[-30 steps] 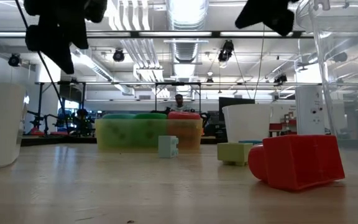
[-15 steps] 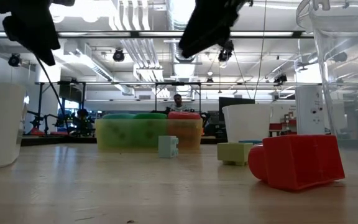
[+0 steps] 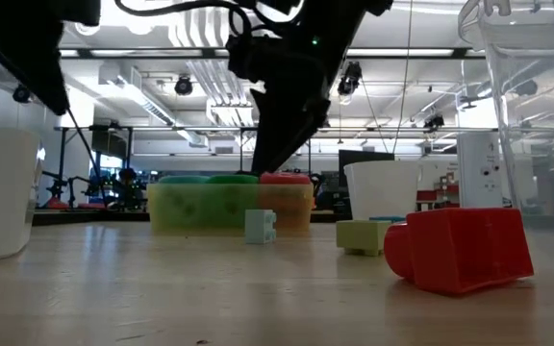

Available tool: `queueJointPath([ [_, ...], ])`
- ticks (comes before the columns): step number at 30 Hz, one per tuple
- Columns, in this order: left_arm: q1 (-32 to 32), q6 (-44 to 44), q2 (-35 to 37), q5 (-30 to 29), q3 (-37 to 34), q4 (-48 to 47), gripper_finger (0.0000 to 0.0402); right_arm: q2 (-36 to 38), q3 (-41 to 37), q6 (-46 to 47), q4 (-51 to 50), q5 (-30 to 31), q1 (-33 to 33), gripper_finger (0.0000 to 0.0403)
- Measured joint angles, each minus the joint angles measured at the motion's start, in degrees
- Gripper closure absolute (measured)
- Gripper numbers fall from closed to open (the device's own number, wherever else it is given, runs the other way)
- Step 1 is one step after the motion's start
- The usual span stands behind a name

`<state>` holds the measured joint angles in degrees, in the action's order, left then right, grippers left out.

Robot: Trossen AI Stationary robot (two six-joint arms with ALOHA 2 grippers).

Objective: Pick & Place Toys
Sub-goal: Put the light blue game piece into the white bin

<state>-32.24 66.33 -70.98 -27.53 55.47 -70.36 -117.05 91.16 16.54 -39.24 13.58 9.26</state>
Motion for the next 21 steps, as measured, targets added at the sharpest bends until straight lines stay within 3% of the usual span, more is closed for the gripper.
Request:
queueJointPath([
  [7,-0.9,-2.0,0.0,0.0,-3.4,0.2,0.0076,-3.2,0.0,1.7,0.2,-0.4,-0.2,0.0142],
  [21,-1.0,-2.0,0.0,0.0,-3.4,1.6,0.0076,-3.8,0.1,5.1,1.1,-3.8,-0.1,0.0142],
])
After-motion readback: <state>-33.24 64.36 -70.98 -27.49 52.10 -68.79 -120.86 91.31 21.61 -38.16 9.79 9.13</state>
